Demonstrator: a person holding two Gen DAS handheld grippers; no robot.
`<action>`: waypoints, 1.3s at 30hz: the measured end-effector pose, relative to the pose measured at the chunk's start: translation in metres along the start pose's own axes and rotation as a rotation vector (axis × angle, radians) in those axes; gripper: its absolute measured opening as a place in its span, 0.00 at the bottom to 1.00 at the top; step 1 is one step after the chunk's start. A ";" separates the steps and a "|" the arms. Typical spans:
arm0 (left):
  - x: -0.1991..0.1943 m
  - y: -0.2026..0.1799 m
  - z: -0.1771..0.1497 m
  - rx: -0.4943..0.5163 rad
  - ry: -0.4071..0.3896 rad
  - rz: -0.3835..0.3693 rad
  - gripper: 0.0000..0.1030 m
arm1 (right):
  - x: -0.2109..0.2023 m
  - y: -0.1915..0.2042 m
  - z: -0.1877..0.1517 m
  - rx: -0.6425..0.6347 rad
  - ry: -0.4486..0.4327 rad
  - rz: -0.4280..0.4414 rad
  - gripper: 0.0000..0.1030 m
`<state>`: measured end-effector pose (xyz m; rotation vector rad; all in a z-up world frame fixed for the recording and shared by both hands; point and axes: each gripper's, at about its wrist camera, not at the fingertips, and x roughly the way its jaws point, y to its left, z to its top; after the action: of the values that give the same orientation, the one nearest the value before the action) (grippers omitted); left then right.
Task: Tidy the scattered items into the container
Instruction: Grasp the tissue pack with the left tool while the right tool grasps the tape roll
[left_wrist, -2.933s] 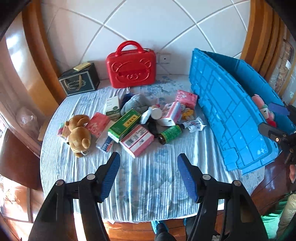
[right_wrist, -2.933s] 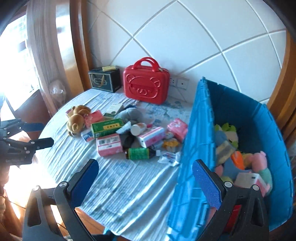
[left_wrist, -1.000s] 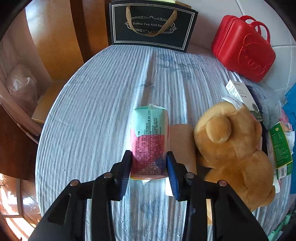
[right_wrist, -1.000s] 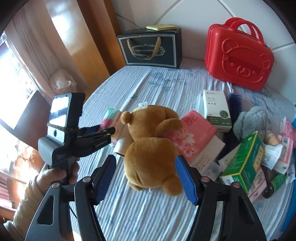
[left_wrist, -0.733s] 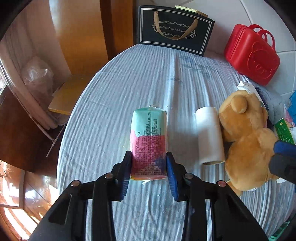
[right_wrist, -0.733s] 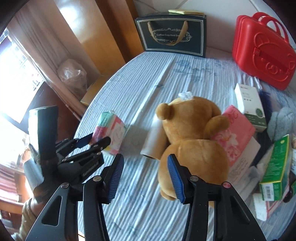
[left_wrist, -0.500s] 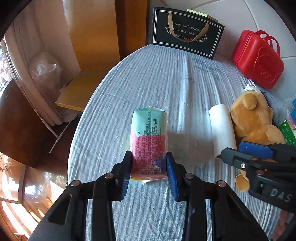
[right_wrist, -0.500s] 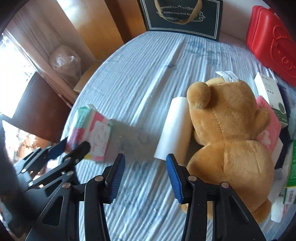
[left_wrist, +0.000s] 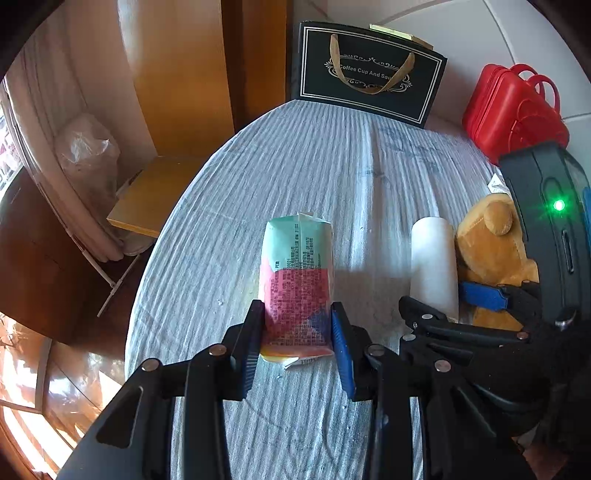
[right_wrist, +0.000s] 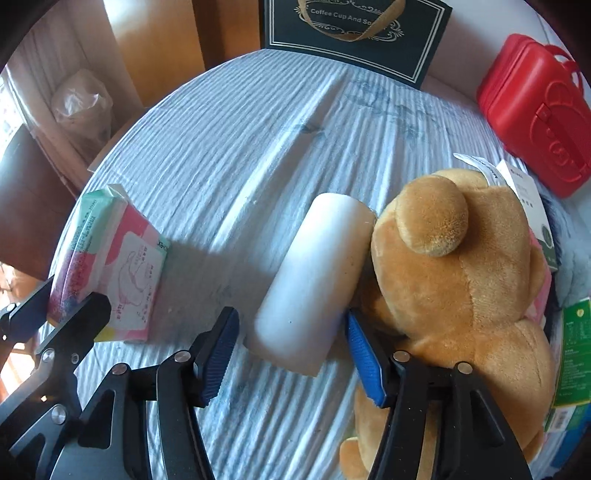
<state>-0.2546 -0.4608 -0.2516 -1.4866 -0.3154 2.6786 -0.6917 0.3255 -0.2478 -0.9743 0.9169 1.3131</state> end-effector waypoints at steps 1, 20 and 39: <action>-0.001 0.001 -0.001 -0.001 0.002 -0.001 0.34 | -0.001 0.000 -0.002 -0.006 -0.005 0.005 0.53; -0.092 -0.042 -0.028 0.033 -0.091 -0.016 0.34 | -0.122 -0.031 -0.059 -0.019 -0.141 0.181 0.44; -0.104 -0.153 -0.172 0.018 0.070 -0.046 0.34 | -0.106 -0.145 -0.262 -0.038 0.007 0.210 0.44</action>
<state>-0.0606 -0.3014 -0.2220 -1.5443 -0.3163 2.5804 -0.5505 0.0413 -0.2299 -0.9314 1.0244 1.5083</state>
